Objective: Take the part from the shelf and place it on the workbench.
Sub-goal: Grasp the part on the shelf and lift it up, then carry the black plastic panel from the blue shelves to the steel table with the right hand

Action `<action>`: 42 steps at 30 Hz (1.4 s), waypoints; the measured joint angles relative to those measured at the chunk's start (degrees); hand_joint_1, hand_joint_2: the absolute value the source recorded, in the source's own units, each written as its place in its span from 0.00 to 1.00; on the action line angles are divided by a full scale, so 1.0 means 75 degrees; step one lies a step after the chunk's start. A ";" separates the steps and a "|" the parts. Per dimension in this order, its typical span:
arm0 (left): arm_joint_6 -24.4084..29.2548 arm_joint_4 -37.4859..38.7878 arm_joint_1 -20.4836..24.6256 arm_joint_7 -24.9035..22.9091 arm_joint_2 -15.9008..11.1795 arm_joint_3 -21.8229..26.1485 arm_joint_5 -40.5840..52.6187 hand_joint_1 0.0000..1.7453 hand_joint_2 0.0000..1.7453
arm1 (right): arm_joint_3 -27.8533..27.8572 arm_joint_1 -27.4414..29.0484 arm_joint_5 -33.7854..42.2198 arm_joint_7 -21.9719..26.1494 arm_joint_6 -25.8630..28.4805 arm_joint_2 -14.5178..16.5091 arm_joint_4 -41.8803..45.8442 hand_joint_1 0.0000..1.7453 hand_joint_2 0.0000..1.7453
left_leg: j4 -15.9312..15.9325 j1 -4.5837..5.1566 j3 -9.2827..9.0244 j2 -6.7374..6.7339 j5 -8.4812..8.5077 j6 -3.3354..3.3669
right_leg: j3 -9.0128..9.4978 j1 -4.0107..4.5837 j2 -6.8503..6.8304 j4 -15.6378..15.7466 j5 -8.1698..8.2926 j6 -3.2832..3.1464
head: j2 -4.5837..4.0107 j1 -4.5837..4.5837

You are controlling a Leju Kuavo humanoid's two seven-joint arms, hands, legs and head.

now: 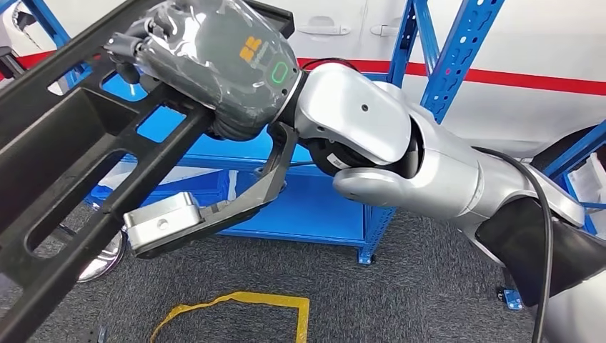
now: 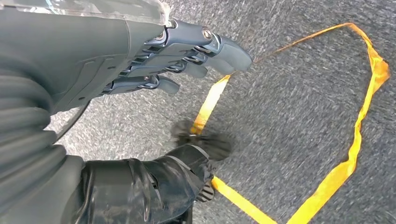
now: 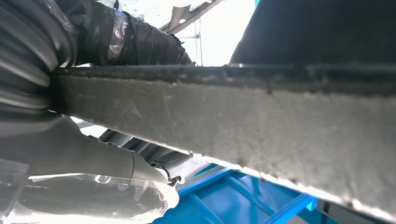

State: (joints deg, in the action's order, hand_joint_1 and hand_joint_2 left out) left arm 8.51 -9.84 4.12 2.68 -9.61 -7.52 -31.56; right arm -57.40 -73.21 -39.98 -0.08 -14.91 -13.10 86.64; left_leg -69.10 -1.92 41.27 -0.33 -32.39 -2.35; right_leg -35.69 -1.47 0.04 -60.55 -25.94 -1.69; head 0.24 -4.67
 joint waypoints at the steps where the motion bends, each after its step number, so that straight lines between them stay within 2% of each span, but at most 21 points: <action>1: -0.0001 0.0000 0.0005 0.0000 -0.0001 0.0000 0.0000 0.00 1.00 | 0.0001 0.0002 0.0000 0.0009 0.0000 0.0005 -0.0002 1.00 1.00 | -0.0432 0.0002 0.0070 0.0000 -0.0190 -0.0005 | -0.0099 0.0021 0.0000 -0.0005 0.0072 -0.0007 | 0.0000 0.0001; 3: -0.0001 -0.0001 0.0008 -0.0001 -0.0001 0.0000 0.0000 0.00 1.00 | 0.0001 0.0006 0.0000 0.0025 0.0000 0.0007 -0.0013 1.00 1.00 | -0.0714 0.0010 -0.0066 0.0001 -0.0053 0.0015 | -0.0298 0.0058 0.0003 -0.0019 0.0213 -0.0011 | 0.0000 -0.0001; 4: -0.0001 -0.0001 0.0011 -0.0001 -0.0001 0.0000 0.0000 0.00 1.00 | 0.0001 0.0007 0.0000 0.0030 0.0000 0.0007 -0.0021 1.00 1.00 | -0.0482 0.0019 -0.0319 0.0001 0.0174 0.0043 | -0.0391 0.0070 0.0006 -0.0025 0.0284 -0.0003 | 0.0000 -0.0001; 5: -0.0003 -0.0002 0.0017 -0.0001 -0.0001 0.0000 0.0001 0.00 1.00 | 0.0001 0.0005 0.0000 0.0032 0.0001 0.0007 -0.0028 1.00 1.00 | -0.0046 0.0033 -0.0670 0.0002 0.0344 0.0081 | -0.0468 0.0077 0.0009 -0.0031 0.0352 0.0010 | 0.0000 -0.0001; 7: -0.0006 -0.0002 0.0039 -0.0001 -0.0012 0.0000 0.0009 0.00 1.00 | 0.0006 0.0002 0.0000 0.0033 0.0005 0.0009 -0.0042 1.00 1.00 | 0.1004 0.0091 -0.1407 0.0008 0.0344 0.0154 | -0.0563 0.0094 0.0007 -0.0025 0.0482 0.0068 | 0.0000 -0.0007; 9: -0.0007 -0.0001 0.0052 -0.0005 -0.0025 0.0000 0.0022 0.00 1.00 | 0.0012 0.0001 0.0000 0.0037 0.0008 0.0012 -0.0055 1.00 1.00 | 0.1514 0.0151 -0.1690 0.0024 0.0239 0.0210 | -0.0569 0.0088 -0.0008 0.0038 0.0623 0.0151 | 0.0000 -0.0006; 11: -0.0010 -0.0001 0.0054 -0.0012 -0.0028 0.0000 0.0031 0.00 1.00 | 0.0012 0.0005 0.0000 0.0042 0.0002 0.0011 -0.0079 1.00 1.00 | 0.1600 0.0154 -0.1605 0.0011 0.0390 0.0292 | -0.0583 0.0086 -0.0009 0.0096 0.0691 0.0242 | 0.0000 0.0001; 12: -0.0012 -0.0001 0.0058 -0.0016 -0.0028 0.0000 0.0034 0.00 1.00 | 0.0012 0.0000 0.0000 0.0042 -0.0002 0.0009 -0.0091 1.00 1.00 | 0.1644 0.0141 -0.1554 -0.0009 0.0480 0.0352 | -0.0640 0.0092 -0.0005 0.0004 0.0546 0.0277 | 0.0000 -0.0006; 16: -0.0020 -0.0003 0.0065 -0.0021 -0.0023 0.0000 0.0042 0.00 1.00 | 0.0012 0.0007 0.0001 0.0042 -0.0020 0.0007 -0.0135 1.00 1.00 | 0.1641 0.0138 -0.1168 -0.0053 0.0828 0.0513 | -0.1026 0.0104 0.0002 -0.1592 -0.0763 0.0312 | 0.0001 -0.0064; 18: -0.0021 -0.0003 0.0065 -0.0026 -0.0021 0.0000 0.0047 0.00 1.00 | 0.0012 0.0029 0.0002 0.0041 -0.0033 0.0007 -0.0155 1.00 1.00 | 0.1556 0.0149 -0.0921 -0.0054 0.0955 0.0506 | -0.0941 0.0104 0.0001 -0.2064 -0.0714 0.0314 | 0.0001 -0.0068; 20: -0.0021 -0.0003 0.0064 -0.0031 -0.0019 0.0000 0.0050 0.00 1.00 | 0.0012 0.0037 0.0003 0.0039 -0.0040 0.0007 -0.0168 1.00 1.00 | 0.1437 0.0149 -0.0691 -0.0046 0.1046 0.0478 | -0.0398 0.0111 0.0003 -0.1566 -0.0327 0.0272 | 0.0000 -0.0070; 23: -0.0019 -0.0002 0.0055 -0.0040 -0.0012 0.0000 0.0055 0.00 1.00 | 0.0014 0.0024 0.0003 0.0032 -0.0041 0.0010 -0.0178 1.00 1.00 | 0.1303 0.0162 -0.0466 -0.0029 0.1177 0.0366 | 0.0526 0.0176 0.0014 -0.0197 -0.0428 0.0164 | 0.0000 -0.0067; 28: -0.0021 0.0000 0.0048 -0.0060 -0.0009 -0.0001 0.0055 0.00 1.00 | 0.0015 0.0019 0.0003 0.0031 -0.0041 0.0013 -0.0187 1.00 1.00 | 0.1376 0.0154 -0.0393 -0.0029 0.1390 0.0226 | 0.0553 0.0228 0.0009 0.0089 -0.0417 0.0109 | 0.0000 -0.0069; 30: -0.0026 0.0000 0.0033 -0.0071 -0.0009 -0.0004 0.0053 0.00 1.00 | 0.0015 0.0031 0.0002 0.0031 -0.0042 0.0028 -0.0206 1.00 1.00 | 0.0901 0.0132 -0.0205 -0.0019 0.0814 0.0140 | 0.0389 0.0172 -0.0013 0.0158 -0.0221 0.0017 | 0.0000 -0.0063; 32: -0.0034 0.0000 0.0023 -0.0086 -0.0009 -0.0006 0.0052 0.00 1.00 | 0.0015 0.0051 0.0001 0.0033 -0.0044 0.0055 -0.0235 1.00 1.00 | -0.0103 0.0104 0.0073 -0.0010 -0.0018 0.0034 | 0.0112 0.0130 -0.0032 0.0206 0.0046 -0.0064 | 0.0000 -0.0057; 33: -0.0036 0.0000 0.0025 -0.0092 -0.0008 -0.0007 0.0052 0.00 1.00 | 0.0015 0.0066 0.0000 0.0033 -0.0044 0.0064 -0.0245 1.00 1.00 | -0.0519 0.0101 0.0118 -0.0010 -0.0137 0.0008 | -0.0010 0.0132 -0.0031 0.0198 0.0134 -0.0061 | 0.0000 -0.0057; 35: -0.0040 0.0000 0.0027 -0.0094 -0.0005 -0.0008 0.0052 0.00 1.00 | 0.0013 0.0105 0.0000 0.0033 -0.0044 0.0071 -0.0265 1.00 1.00 | -0.0681 0.0098 -0.0092 -0.0010 0.0185 -0.0010 | -0.0237 0.0131 -0.0030 0.0172 0.0290 -0.0039 | 0.0000 -0.0057; 37: -0.0028 0.0000 0.0037 -0.0037 -0.0004 -0.0009 0.0040 0.00 1.00 | 0.0013 0.0125 0.0000 0.0033 -0.0044 0.0071 -0.0287 1.00 1.00 | 0.0101 0.0099 -0.0765 -0.0008 0.0518 0.0008 | -0.0437 0.0135 -0.0026 0.0134 0.0429 0.0007 | 0.0000 -0.0055; 39: -0.0009 0.0000 0.0053 0.0040 -0.0004 -0.0009 0.0015 0.00 1.00 | 0.0014 0.0128 -0.0004 0.0033 -0.0044 0.0071 -0.0307 1.00 1.00 | 0.1149 0.0136 -0.1457 0.0013 0.0381 0.0095 | -0.0546 0.0149 -0.0028 0.0126 0.0566 0.0080 | 0.0000 -0.0065; 40: -0.0006 0.0000 0.0060 0.0055 -0.0004 -0.0009 0.0005 0.00 1.00 | 0.0014 0.0131 -0.0009 0.0033 -0.0045 0.0071 -0.0316 1.00 1.00 | 0.1446 0.0160 -0.1624 0.0026 0.0280 0.0148 | -0.0563 0.0152 -0.0032 0.0152 0.0642 0.0119 | 0.0000 -0.0068; 42: -0.0006 0.0000 0.0060 0.0033 -0.0003 -0.0009 -0.0009 0.00 1.00 | 0.0014 0.0149 -0.0017 0.0035 -0.0047 0.0069 -0.0343 1.00 1.00 | 0.1580 0.0164 -0.1618 0.0029 0.0355 0.0281 | -0.0577 0.0148 -0.0037 0.0221 0.0769 0.0198 | 0.0000 -0.0072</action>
State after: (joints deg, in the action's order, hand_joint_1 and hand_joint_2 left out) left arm 8.46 -9.84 4.56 2.93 -9.63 -7.58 -31.63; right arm -57.30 -72.09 -40.11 0.19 -15.26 -12.58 84.06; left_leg -57.26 -0.70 29.13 -0.11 -29.72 -0.25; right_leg -40.02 -0.36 -0.24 -58.89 -20.17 -0.20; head 0.24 -5.21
